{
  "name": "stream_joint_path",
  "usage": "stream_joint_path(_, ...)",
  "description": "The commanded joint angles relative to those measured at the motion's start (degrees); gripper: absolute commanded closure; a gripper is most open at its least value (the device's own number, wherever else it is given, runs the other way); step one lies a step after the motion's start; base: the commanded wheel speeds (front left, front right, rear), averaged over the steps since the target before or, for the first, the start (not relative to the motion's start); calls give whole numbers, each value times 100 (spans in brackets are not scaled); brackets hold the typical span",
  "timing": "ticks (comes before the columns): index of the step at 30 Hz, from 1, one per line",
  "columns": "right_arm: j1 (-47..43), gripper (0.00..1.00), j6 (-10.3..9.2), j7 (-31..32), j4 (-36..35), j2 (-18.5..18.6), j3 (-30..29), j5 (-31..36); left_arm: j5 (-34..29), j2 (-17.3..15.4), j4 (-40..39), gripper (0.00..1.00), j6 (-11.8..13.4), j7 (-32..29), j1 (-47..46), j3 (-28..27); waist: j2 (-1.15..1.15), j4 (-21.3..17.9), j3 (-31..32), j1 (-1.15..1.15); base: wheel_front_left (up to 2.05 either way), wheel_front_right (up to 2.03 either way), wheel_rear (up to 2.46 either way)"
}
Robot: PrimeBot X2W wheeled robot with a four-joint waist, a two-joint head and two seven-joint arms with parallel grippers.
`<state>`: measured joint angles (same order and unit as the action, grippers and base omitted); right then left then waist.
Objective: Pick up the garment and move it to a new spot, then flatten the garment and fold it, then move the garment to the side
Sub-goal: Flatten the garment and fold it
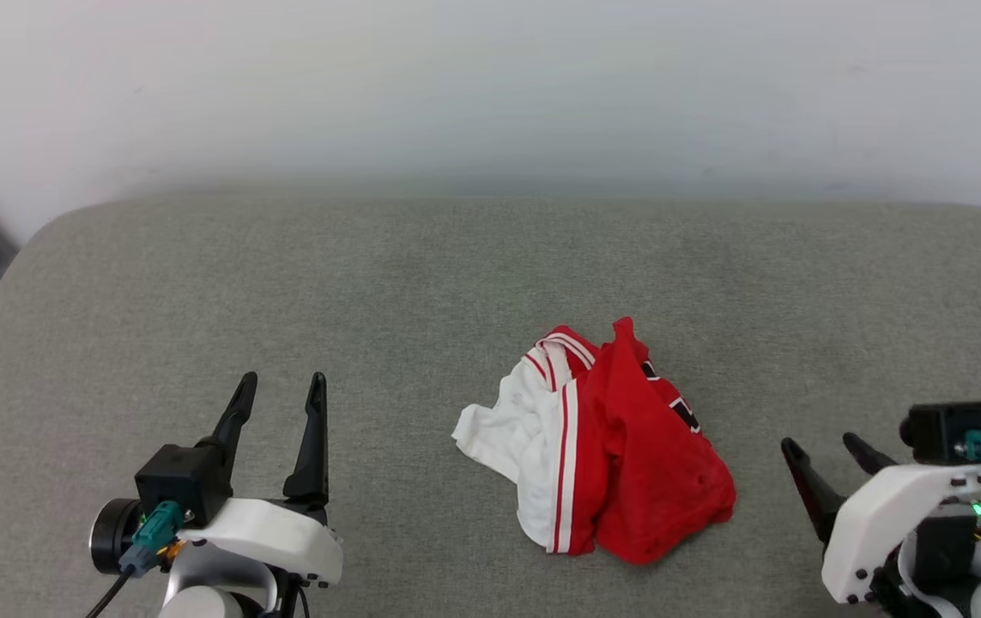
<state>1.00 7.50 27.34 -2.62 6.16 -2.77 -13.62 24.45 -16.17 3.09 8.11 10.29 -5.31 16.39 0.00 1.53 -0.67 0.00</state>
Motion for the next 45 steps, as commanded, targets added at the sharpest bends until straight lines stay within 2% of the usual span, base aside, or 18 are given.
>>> stream_joint_path(1, 115, 0, -2, 127, 25, 53, 81, -94, -14, -7, -15, 0, 11, 37, -82, 2, 0, 91, -65, 0, 0, 0, 0)
stream_joint_path(4, 394, 0, -2, 844, 63, 290, 539, -374, -14, 19, -4, 0, -21, 69, -129, 39, 0, 218, -159, 0, 0, 0, 0)
stream_joint_path(7, 712, 0, -3, 1264, 94, 531, 1037, -623, -15, 44, 20, 0, -40, 106, -210, 67, 0, 328, -267, 0, 0, 0, 0)
stream_joint_path(12, 1189, 0, -3, 1518, 349, 873, 1855, -947, -13, 96, 97, 0, -78, 165, -290, 107, 0, 421, -379, 0, 0, 0, 0)
stream_joint_path(16, 1368, 0, -3, 1691, 630, 995, 2183, -1177, -4, 131, 156, 0, -87, 216, -342, 128, 0, 463, -393, 0, 0, 0, 0)
stream_joint_path(17, 1399, 60, -3, 1716, 688, 1027, 2231, -1217, 0, 135, 174, 0, -89, 226, -336, 137, 0, 469, -390, 0, 0, 0, 0)
stream_joint_path(18, 1431, 99, -3, 1715, 710, 1050, 2257, -1254, 3, 136, 187, 0, -92, 241, -330, 139, 0, 472, -381, 0, 0, 0, 0)
stream_joint_path(19, 1467, 100, -3, 1700, 722, 1065, 2273, -1283, 6, 137, 193, 0, -91, 256, -330, 138, 0, 470, -377, 0, 0, 0, 0)
stream_joint_path(25, 1634, 100, -3, 1398, 638, 1145, 1881, -1233, 28, 146, 216, 0, -54, 303, -319, 106, 0, 372, -379, 0, 0, 0, 0)
stream_joint_path(30, 1371, 100, -3, 1241, 737, 1038, 767, -1141, 37, 159, 235, 0, -72, 336, -327, 114, 0, 277, -397, 0, 0, 0, 0)
stream_joint_path(36, 706, 100, -2, 1193, 1260, 489, -814, -1043, 45, 174, 274, 0, -75, 364, -331, 137, 0, 217, -390, 0, 0, 0, 0)
stream_joint_path(41, 209, 98, -2, 986, 1906, 94, -1358, -907, 53, 149, 304, 0, -89, 368, -327, 161, 0, 205, -354, 0, 0, 0, 0)
stream_joint_path(42, 172, 9, -3, 895, 2025, 50, -1370, -896, 54, 138, 307, 0, -88, 368, -325, 160, 0, 200, -344, 0, 0, 0, 0)
stream_joint_path(43, 147, 0, -2, 805, 2152, -10, -1353, -922, 57, 128, 310, 0, -86, 366, -319, 158, 0, 193, -328, 0, 0, 0, 0)
stream_joint_path(45, 152, 0, -3, 499, 2231, -74, -1272, -987, 66, 104, 305, 0, -66, 354, -273, 149, 0, 168, -281, 0, 0, 0, 0)
